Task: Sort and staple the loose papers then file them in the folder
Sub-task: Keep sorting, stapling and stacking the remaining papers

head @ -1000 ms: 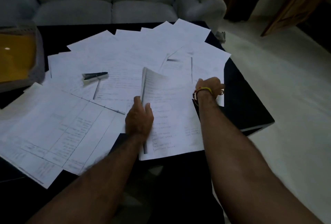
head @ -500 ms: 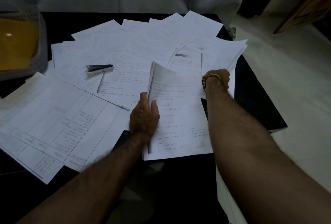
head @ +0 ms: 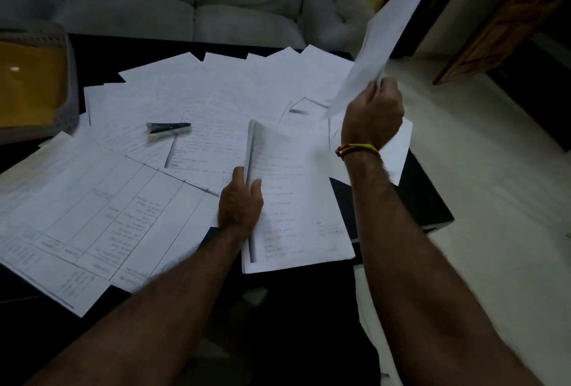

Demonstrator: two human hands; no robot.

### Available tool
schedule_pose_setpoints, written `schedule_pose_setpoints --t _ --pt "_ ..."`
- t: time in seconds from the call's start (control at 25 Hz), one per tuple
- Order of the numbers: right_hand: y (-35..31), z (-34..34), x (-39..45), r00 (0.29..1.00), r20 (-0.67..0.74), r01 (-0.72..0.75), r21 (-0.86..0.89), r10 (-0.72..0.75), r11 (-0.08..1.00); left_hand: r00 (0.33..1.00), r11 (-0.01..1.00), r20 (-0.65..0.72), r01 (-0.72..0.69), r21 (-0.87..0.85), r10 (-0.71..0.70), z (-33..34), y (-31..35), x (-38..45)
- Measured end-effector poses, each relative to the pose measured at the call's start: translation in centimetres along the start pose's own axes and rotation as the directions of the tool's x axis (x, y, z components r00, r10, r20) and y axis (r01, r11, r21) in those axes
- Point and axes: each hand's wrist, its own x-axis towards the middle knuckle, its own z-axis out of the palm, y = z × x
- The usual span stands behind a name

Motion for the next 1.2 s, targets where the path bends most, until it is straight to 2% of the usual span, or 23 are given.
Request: schedule_pose_setpoints --t 0.08,0.16,0.24,0.32,0.4,0.44,0.48,0.56,0.64,0.72,0.8,0.88,1.0,1.2 --pt "-2.9 -1.7 0.0 0.997 -0.064 0.050 0.115 -0.043 0.992 0.998 0.993 0.012 0.055 -0.102 -0.054 -1.1 0.0 0.7" --pt "-4.4 -2.4 -1.1 0.993 0.052 -0.111 0.244 0.101 0.963 0.994 0.980 -0.022 0.105 -0.168 -0.110 -2.6 -0.2 1.7" --pt "-4.2 -2.1 -3.4 0.926 0.260 -0.349 0.307 0.275 0.885 0.986 0.972 -0.065 0.138 -0.189 -0.153 -4.9 -1.0 2.7" --pt "-3.5 -1.3 -6.1 0.756 0.536 -0.574 0.265 0.376 0.775 0.978 0.967 -0.100 0.160 -0.198 -0.182 -7.6 -2.2 3.4" --pt "-2.3 -0.6 -9.6 0.534 0.748 -0.677 0.099 0.394 0.729 0.968 0.965 -0.125 0.195 -0.175 -0.218 -9.6 -3.8 3.7" --pt "-1.6 -0.1 -11.4 0.446 0.801 -0.673 0.007 0.398 0.740 0.963 0.965 -0.134 0.212 -0.156 -0.233 -10.3 -4.8 3.7" --pt "-0.7 0.3 -13.0 0.396 0.824 -0.640 -0.067 0.404 0.765 0.954 0.953 -0.121 0.251 -0.167 -0.273 -10.7 -5.6 3.5" --pt "0.9 0.8 -15.6 0.353 0.838 -0.527 -0.189 0.416 0.828 0.921 0.897 -0.073 0.351 -0.268 -0.382 -10.8 -6.5 3.2" --pt "1.8 0.7 -16.6 0.343 0.840 -0.420 -0.263 0.420 0.869 0.902 0.865 -0.057 0.390 -0.315 -0.427 -11.0 -6.9 3.3" --pt "2.1 0.7 -16.4 0.347 0.839 -0.372 -0.287 0.419 0.883 0.888 0.841 -0.034 0.422 -0.340 -0.459 -11.4 -6.9 3.6" --pt "2.0 0.8 -15.8 0.311 0.855 -0.341 -0.307 0.414 0.889 0.889 0.834 0.016 0.436 -0.337 -0.459 -11.7 -6.7 3.9" --pt "1.7 0.8 -15.4 0.273 0.878 -0.265 -0.323 0.393 0.908 0.899 0.858 0.024 0.425 -0.288 -0.437 -11.6 -6.6 3.7" --pt "1.6 0.8 -15.3 0.222 0.905 -0.163 -0.332 0.362 0.929 0.924 0.917 -0.052 0.368 -0.156 -0.380 -10.7 -6.1 3.1" --pt "1.9 1.2 -15.0 0.219 0.909 -0.142 -0.331 0.356 0.933 0.947 0.934 -0.033 0.310 -0.174 -0.321 -11.2 -5.5 2.4"
